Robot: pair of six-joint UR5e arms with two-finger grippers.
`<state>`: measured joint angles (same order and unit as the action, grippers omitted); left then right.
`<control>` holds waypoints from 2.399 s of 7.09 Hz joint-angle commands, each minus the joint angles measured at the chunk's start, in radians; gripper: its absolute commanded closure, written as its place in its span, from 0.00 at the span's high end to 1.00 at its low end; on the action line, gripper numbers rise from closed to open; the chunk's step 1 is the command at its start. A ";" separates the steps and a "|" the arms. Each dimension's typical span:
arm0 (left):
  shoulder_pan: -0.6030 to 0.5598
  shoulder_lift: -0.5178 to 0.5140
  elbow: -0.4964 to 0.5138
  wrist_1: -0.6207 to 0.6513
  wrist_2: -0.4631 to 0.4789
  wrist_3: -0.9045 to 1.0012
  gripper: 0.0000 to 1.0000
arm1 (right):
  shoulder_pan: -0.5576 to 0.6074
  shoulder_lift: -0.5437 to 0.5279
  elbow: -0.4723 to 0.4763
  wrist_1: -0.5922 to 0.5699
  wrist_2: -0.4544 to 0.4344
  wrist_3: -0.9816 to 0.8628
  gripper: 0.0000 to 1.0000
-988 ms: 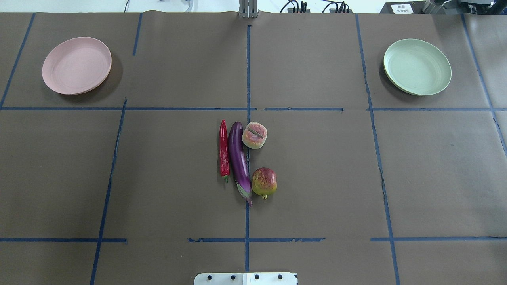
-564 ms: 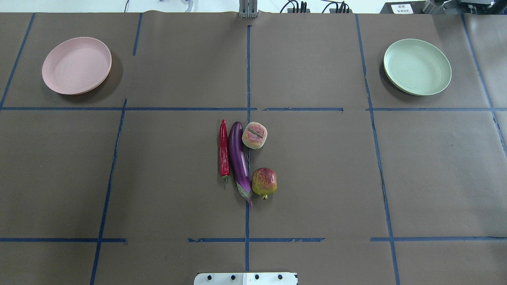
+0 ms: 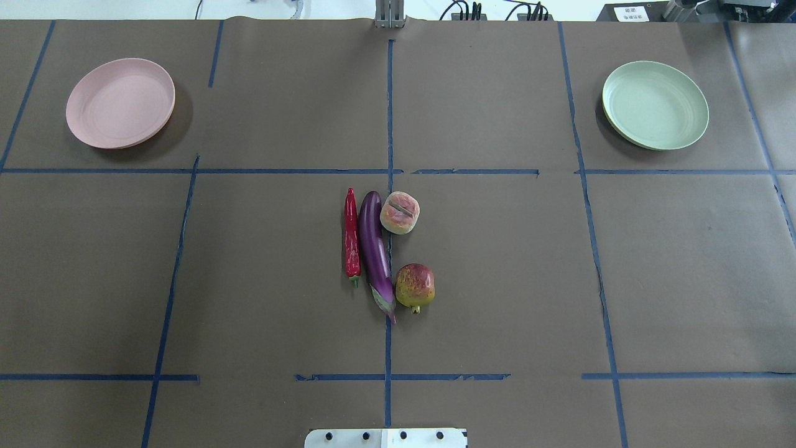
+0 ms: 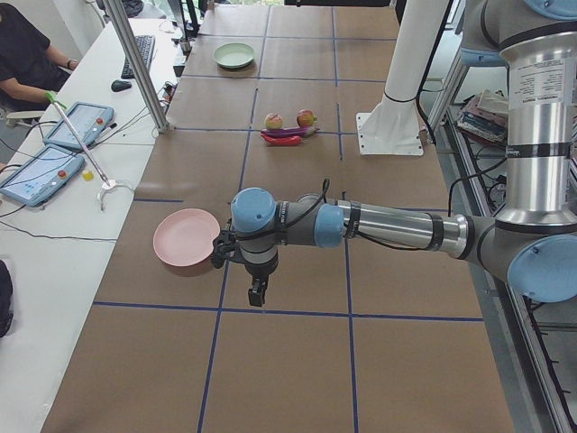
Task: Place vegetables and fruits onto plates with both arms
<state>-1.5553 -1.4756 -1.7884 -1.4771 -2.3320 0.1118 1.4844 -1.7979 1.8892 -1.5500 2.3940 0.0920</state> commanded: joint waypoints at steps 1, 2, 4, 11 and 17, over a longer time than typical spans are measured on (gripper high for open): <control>0.000 0.001 -0.008 0.000 -0.001 0.003 1.00 | -0.007 0.002 0.010 0.001 0.002 0.008 1.00; 0.000 0.001 -0.014 0.000 -0.001 0.005 1.00 | -0.027 0.006 0.013 0.001 0.002 0.046 1.00; 0.000 0.001 -0.016 0.000 -0.003 0.003 1.00 | -0.068 0.009 0.013 0.118 0.002 0.080 1.00; 0.000 0.000 -0.010 -0.002 -0.001 0.006 1.00 | -0.628 0.257 0.139 0.361 -0.243 1.002 0.99; 0.001 -0.002 0.003 -0.002 -0.036 0.006 1.00 | -1.062 0.864 -0.054 -0.102 -0.661 1.317 0.99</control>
<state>-1.5539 -1.4768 -1.7866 -1.4790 -2.3447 0.1186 0.4634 -1.0537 1.9353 -1.6071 1.7745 1.3676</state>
